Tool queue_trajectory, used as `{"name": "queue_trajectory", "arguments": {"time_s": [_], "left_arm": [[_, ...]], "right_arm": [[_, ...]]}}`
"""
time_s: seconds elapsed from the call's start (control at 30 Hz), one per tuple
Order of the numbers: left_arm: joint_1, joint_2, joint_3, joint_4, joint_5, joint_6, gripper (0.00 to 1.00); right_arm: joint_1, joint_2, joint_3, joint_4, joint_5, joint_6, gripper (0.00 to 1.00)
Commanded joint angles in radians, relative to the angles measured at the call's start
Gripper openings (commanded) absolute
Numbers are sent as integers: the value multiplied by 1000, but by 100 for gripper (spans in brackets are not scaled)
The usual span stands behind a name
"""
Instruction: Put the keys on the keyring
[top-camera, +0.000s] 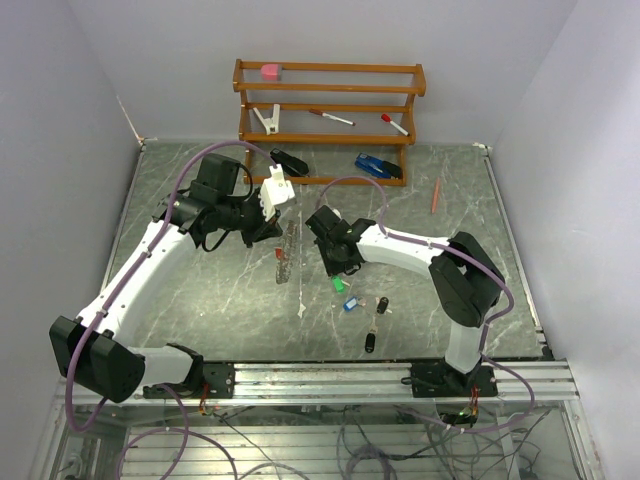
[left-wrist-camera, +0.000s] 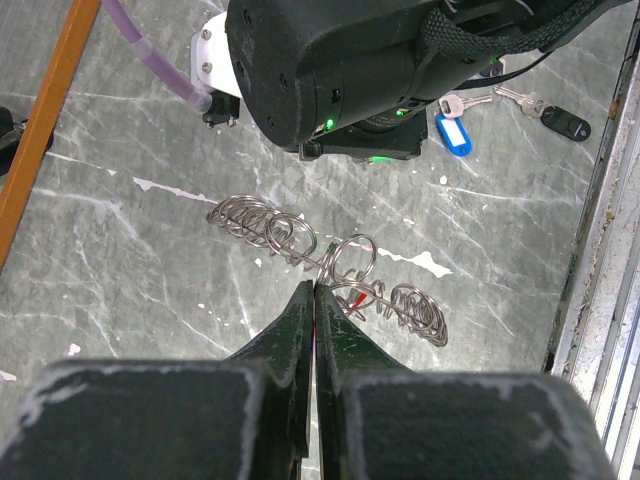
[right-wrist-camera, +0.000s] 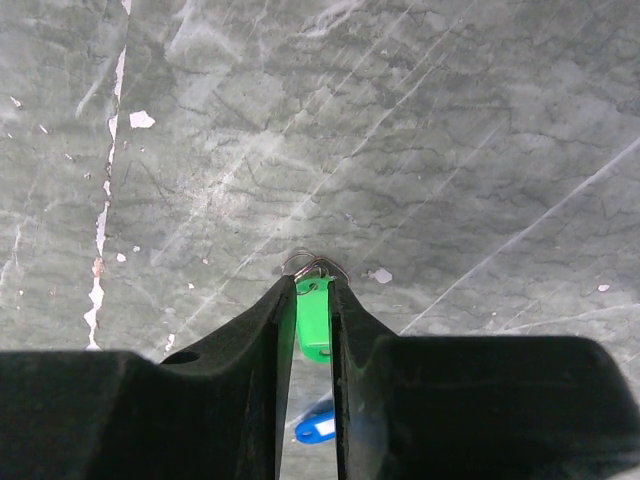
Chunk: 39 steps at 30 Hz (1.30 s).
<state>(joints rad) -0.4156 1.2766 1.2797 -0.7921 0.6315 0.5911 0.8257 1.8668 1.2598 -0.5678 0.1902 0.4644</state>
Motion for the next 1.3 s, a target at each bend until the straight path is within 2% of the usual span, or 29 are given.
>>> {"name": "queue_trajectory", "arguments": {"time_s": [0.0, 0.4, 0.5, 0.63, 0.77, 1.27], "left_arm": [[8, -13, 17, 18, 25, 6, 7], [9, -13, 10, 24, 26, 4, 7], [9, -10, 9, 25, 29, 4, 7], [9, -8, 10, 22, 28, 7, 7], [11, -9, 13, 22, 29, 7, 7], [12, -16, 2, 29, 31, 1, 7]], "right_arm": [[-2, 14, -13, 13, -4, 4, 20], [1, 12, 0, 11, -15, -24, 20], [6, 12, 0, 6, -19, -30, 22], [18, 17, 2, 6, -26, -38, 29], [28, 19, 7, 3, -21, -41, 30], [28, 32, -17, 7, 6, -37, 20]]}}
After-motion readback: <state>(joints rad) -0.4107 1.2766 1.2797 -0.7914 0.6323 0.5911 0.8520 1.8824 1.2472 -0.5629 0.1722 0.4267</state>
